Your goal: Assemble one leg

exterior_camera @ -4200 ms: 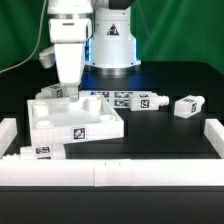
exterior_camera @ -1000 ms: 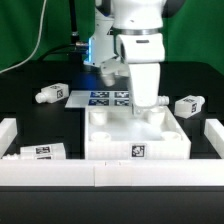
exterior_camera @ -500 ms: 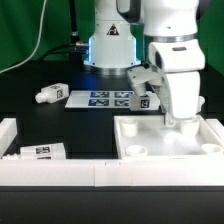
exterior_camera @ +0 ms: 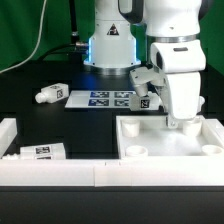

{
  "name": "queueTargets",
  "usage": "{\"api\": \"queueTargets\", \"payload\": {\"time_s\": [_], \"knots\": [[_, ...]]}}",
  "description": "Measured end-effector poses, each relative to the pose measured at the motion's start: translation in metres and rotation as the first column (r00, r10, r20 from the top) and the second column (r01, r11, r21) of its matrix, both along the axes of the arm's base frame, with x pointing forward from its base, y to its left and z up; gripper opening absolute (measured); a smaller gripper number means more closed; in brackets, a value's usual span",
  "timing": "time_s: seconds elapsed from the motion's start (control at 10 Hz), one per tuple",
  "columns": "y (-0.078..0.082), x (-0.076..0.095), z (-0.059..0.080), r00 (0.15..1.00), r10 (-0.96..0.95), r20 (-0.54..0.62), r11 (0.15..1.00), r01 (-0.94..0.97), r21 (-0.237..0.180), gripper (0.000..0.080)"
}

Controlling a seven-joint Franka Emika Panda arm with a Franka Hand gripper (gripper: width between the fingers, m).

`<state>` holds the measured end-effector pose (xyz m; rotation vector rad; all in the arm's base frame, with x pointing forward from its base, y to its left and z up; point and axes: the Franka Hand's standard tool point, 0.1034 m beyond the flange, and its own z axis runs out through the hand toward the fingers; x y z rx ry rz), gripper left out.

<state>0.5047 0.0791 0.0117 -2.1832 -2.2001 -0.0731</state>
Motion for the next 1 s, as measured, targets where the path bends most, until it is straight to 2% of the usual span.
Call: {"api": "queueTargets", "payload": {"time_s": [0.1,0.2,0.3,0.4,0.5,0.7,0.8,1.0], "knots": [[-0.002,0.0,0.001,1.0,-0.003,0.003,1.0,0.003,-0.001,0.0248],[-0.012,-0.005,0.01,0.999,-0.031,0.02,0.999,0.031,-0.006,0.0458],[-0.02,-0.013,0.022,0.996,-0.076,0.041,0.997,0.076,-0.012,0.0582],[-0.014,-0.021,0.033,0.979,-0.187,0.076,0.982,0.187,0.007,0.0628],[0.0,-0.028,0.043,0.959,-0.26,0.11,0.966,0.257,0.038,0.0628],[0.024,-0.021,0.052,0.92,-0.38,0.097,0.925,0.377,0.047,0.0645],[0.027,-0.014,0.056,0.908,-0.41,0.088,0.912,0.409,0.037,0.0649],[0.017,-0.007,0.057,0.915,-0.39,0.102,0.921,0.388,0.045,0.0649]]}}
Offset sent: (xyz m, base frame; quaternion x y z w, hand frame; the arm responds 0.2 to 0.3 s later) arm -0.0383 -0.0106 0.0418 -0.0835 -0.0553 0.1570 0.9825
